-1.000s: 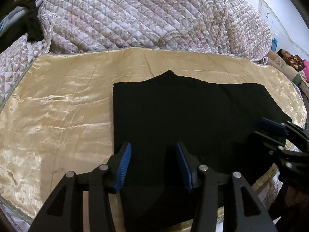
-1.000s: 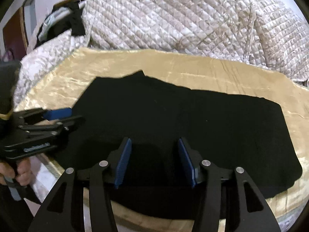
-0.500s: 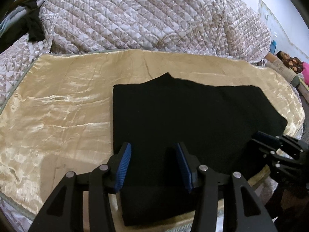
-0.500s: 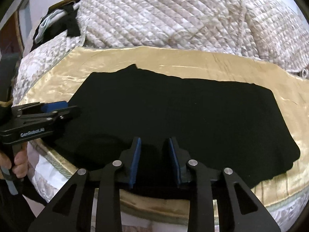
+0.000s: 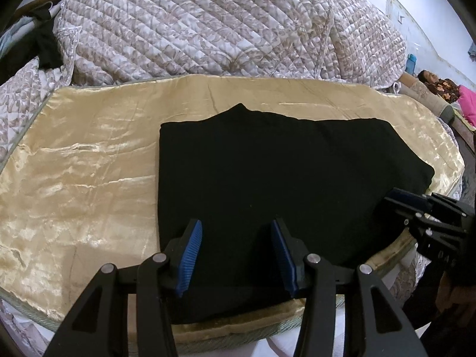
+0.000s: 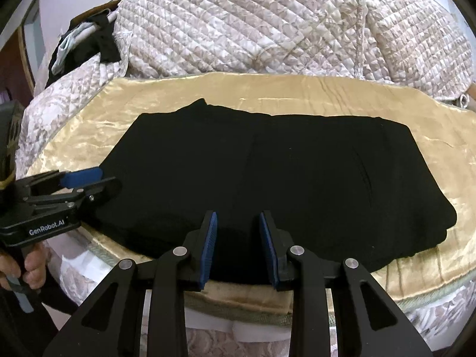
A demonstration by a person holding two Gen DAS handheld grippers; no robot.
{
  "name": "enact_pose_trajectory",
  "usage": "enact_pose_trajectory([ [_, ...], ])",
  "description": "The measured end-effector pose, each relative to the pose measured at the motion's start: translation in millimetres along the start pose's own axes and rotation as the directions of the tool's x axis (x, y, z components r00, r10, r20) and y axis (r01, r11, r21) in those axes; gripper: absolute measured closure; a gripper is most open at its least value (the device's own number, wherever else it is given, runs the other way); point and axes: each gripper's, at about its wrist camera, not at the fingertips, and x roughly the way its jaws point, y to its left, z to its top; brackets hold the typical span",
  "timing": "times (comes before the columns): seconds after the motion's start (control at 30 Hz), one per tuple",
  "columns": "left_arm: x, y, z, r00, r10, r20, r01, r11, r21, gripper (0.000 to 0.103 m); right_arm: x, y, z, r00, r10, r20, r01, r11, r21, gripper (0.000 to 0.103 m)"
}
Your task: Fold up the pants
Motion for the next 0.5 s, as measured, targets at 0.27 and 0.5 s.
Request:
enact_pose_trajectory([
  [0.27,0.4,-0.3,0.6,1.000,0.001,0.001,-0.001,1.000,-0.001,0.051,-8.6,-26.3,1.8,0.997,-0.066,0.027,0.063,0.993,0.101,0.073],
  [0.5,0.3,0.4,0.8,1.000,-0.001,0.000,0.001,1.000,-0.002,0.050,-27.0,-71.0,0.4,0.992,-0.112,0.065,0.090,0.958,0.271,0.055],
])
